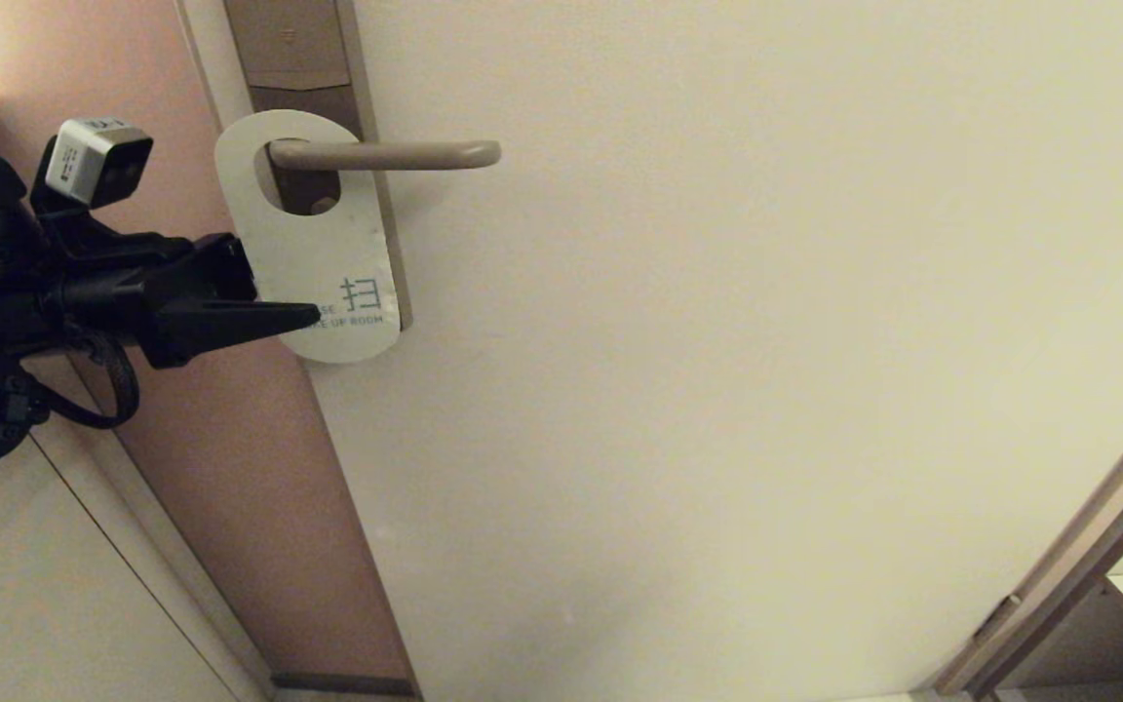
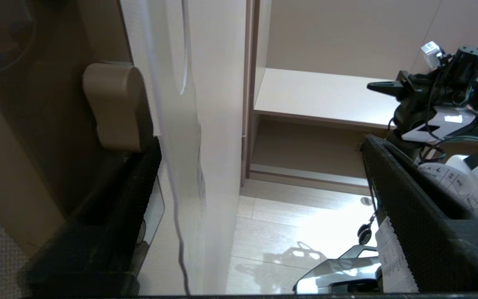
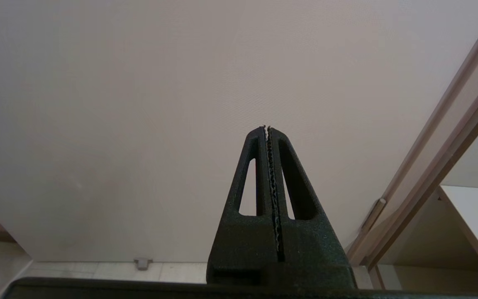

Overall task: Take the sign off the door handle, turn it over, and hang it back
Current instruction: Take down the sign

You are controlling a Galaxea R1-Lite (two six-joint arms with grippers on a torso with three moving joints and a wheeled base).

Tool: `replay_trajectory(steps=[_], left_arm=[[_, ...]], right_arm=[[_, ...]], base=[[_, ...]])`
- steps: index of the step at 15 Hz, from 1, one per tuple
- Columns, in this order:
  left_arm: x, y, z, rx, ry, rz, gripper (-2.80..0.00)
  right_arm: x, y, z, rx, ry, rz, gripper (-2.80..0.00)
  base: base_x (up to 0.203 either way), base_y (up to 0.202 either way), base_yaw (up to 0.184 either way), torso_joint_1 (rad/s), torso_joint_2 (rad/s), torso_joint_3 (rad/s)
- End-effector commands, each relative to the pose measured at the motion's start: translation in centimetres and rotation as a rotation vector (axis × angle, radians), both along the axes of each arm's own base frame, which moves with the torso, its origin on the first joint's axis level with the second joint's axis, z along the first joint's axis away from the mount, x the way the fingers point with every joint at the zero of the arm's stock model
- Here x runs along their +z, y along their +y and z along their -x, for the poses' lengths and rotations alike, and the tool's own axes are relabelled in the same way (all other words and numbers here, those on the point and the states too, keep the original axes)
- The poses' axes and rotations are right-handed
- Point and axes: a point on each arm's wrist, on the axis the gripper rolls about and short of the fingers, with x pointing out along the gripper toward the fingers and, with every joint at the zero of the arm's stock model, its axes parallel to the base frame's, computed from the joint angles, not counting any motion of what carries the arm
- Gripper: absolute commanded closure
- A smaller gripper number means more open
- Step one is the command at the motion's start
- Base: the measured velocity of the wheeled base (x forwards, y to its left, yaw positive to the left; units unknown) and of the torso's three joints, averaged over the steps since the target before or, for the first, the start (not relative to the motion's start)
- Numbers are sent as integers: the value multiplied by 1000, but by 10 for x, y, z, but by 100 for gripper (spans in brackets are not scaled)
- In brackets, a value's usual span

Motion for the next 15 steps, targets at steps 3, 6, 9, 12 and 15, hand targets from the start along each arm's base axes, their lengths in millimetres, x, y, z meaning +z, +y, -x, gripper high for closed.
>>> replay_trajectory(steps=[3, 6, 9, 12, 15], left_arm=[[1, 0, 0, -4, -2, -1, 0], [3, 0, 2, -1, -11, -1, 0], [5, 0, 3, 2, -26, -1, 0], [7, 0, 4, 7, -48, -1, 0], [12, -3, 9, 25, -62, 6, 0]], right_arm=[[0, 0, 0, 2, 2, 0, 0], [0, 0, 0, 2, 2, 0, 0], [0, 0, 0, 2, 2, 0, 0], [0, 0, 0, 0, 2, 0, 0], [0, 0, 0, 2, 0, 0, 0]], base=[[0, 0, 0, 0, 0, 0], [0, 0, 0, 0, 0, 0], [0, 0, 0, 0, 0, 0], [0, 0, 0, 0, 0, 0], [0, 0, 0, 0, 0, 0]])
